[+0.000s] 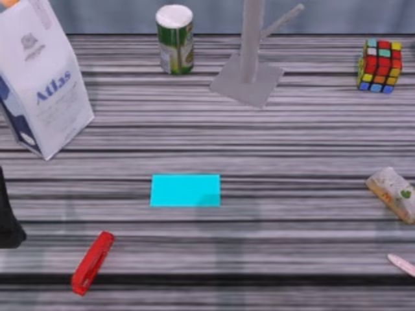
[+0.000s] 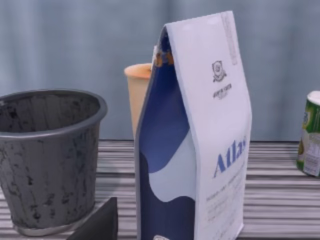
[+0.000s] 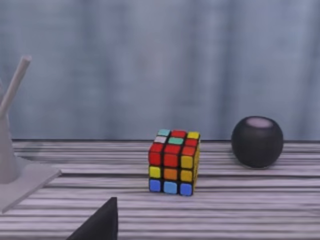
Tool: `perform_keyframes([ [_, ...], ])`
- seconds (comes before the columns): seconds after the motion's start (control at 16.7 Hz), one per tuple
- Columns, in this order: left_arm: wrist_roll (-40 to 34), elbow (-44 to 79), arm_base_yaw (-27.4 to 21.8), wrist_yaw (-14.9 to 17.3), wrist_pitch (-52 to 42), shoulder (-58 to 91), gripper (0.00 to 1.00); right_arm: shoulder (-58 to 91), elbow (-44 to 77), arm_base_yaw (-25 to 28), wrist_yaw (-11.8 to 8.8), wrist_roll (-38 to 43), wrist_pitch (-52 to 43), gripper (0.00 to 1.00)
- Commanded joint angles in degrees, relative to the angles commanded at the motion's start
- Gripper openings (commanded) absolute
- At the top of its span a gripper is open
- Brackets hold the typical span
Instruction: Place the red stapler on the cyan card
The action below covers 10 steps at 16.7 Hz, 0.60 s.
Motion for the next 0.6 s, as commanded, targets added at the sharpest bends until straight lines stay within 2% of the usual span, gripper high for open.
perform_keyframes([
  [0.3, -0.2, 3.4, -1.3, 0.0, -3.2, 3.7, 1.00, 0.0, 0.0, 0.0, 0.0, 0.0, 0.0, 1.00],
  [0.6, -0.6, 16.6, -6.3, -0.2, -16.1, 22.0, 1.00, 0.0, 0.0, 0.0, 0.0, 0.0, 0.0, 1.00],
])
